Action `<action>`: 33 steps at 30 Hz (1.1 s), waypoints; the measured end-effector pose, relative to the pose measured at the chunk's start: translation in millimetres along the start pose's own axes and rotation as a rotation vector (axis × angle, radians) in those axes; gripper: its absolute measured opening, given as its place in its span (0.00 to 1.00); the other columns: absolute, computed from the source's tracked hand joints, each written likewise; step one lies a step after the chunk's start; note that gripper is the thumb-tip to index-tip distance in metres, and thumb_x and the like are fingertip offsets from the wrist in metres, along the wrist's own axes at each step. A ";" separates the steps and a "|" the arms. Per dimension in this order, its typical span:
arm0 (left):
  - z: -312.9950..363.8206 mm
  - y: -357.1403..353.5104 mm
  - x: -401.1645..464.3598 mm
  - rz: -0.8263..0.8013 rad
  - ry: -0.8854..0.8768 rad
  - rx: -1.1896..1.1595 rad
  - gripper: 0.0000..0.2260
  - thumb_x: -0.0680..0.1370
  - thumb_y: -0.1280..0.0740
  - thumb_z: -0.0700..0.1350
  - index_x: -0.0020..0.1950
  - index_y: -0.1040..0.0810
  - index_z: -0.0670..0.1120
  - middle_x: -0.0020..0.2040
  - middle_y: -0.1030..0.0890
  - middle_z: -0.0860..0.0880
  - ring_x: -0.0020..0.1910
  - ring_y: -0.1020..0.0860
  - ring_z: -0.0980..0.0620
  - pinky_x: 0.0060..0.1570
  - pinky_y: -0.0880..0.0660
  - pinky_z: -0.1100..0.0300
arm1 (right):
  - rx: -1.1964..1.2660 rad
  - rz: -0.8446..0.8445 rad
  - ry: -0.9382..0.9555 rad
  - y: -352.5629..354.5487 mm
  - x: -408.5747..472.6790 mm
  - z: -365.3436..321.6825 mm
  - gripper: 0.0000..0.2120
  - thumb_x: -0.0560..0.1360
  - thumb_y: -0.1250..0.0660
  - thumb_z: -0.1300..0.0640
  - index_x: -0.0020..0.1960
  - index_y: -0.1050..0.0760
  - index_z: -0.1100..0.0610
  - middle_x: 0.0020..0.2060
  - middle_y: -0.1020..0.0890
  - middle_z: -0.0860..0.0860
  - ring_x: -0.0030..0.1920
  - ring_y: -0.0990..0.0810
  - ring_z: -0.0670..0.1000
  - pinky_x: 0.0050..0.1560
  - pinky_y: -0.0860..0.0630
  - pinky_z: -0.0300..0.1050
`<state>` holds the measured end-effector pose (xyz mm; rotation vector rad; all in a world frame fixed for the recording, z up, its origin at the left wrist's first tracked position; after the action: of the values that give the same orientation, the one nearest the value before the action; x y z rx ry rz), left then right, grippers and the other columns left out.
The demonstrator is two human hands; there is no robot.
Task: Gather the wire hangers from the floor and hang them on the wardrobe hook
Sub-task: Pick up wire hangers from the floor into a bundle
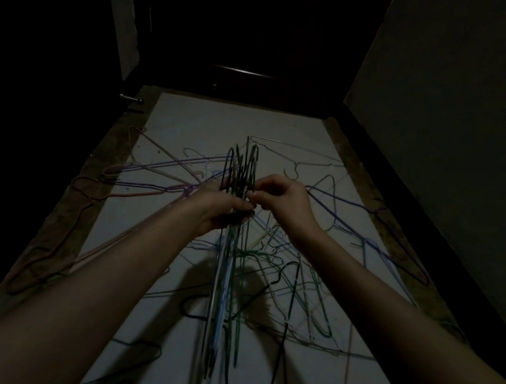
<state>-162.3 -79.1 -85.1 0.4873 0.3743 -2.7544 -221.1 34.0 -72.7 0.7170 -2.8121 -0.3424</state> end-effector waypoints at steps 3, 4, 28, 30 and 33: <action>-2.8 -4.1 2.1 0.024 -0.025 -0.002 0.15 0.73 0.35 0.26 0.53 0.26 0.42 0.43 0.21 0.43 0.41 0.21 0.48 0.41 0.22 0.59 | -0.008 -0.026 -0.008 4.0 -0.3 4.2 0.07 0.72 0.32 0.68 0.40 0.24 0.57 0.35 0.22 0.47 0.31 0.24 0.32 0.32 0.29 0.26; -3.9 -4.8 2.8 0.034 -0.030 -0.013 0.14 0.73 0.36 0.26 0.54 0.26 0.42 0.42 0.21 0.43 0.40 0.21 0.48 0.40 0.23 0.60 | -0.019 -0.037 -0.019 5.5 -0.5 6.1 0.04 0.73 0.32 0.66 0.43 0.24 0.58 0.37 0.21 0.47 0.33 0.23 0.33 0.32 0.28 0.27; -37.4 -35.1 31.8 -0.020 0.036 -0.038 0.11 0.74 0.38 0.26 0.47 0.27 0.41 0.43 0.21 0.39 0.40 0.21 0.48 0.31 0.22 0.64 | -0.396 0.140 -0.602 132.7 -81.0 197.5 0.14 0.72 0.30 0.63 0.57 0.24 0.64 0.55 0.20 0.60 0.52 0.22 0.55 0.52 0.23 0.49; -39.3 -38.1 33.5 -0.031 0.028 -0.031 0.11 0.75 0.38 0.26 0.46 0.27 0.41 0.42 0.22 0.40 0.39 0.21 0.49 0.31 0.22 0.65 | -0.429 0.136 -0.581 130.2 -78.5 202.5 0.17 0.73 0.30 0.61 0.60 0.25 0.65 0.58 0.22 0.59 0.59 0.24 0.57 0.60 0.27 0.50; -42.1 -38.4 37.2 -0.032 0.022 -0.034 0.11 0.74 0.38 0.26 0.45 0.26 0.41 0.43 0.21 0.40 0.39 0.21 0.49 0.31 0.22 0.64 | -0.425 0.154 -0.591 121.7 -76.7 211.6 0.19 0.74 0.32 0.61 0.64 0.27 0.65 0.61 0.23 0.60 0.62 0.25 0.57 0.62 0.30 0.48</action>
<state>-196.8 -40.8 -129.5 0.5071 0.4368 -2.7705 -265.4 211.6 -251.6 0.3349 -3.1123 -1.2528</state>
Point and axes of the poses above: each hand's wrist, its own x-axis towards the middle knuckle, its own y-axis out of the back of the hand, z = x × y, the point moved 3 cm from there along x, towards the middle knuckle
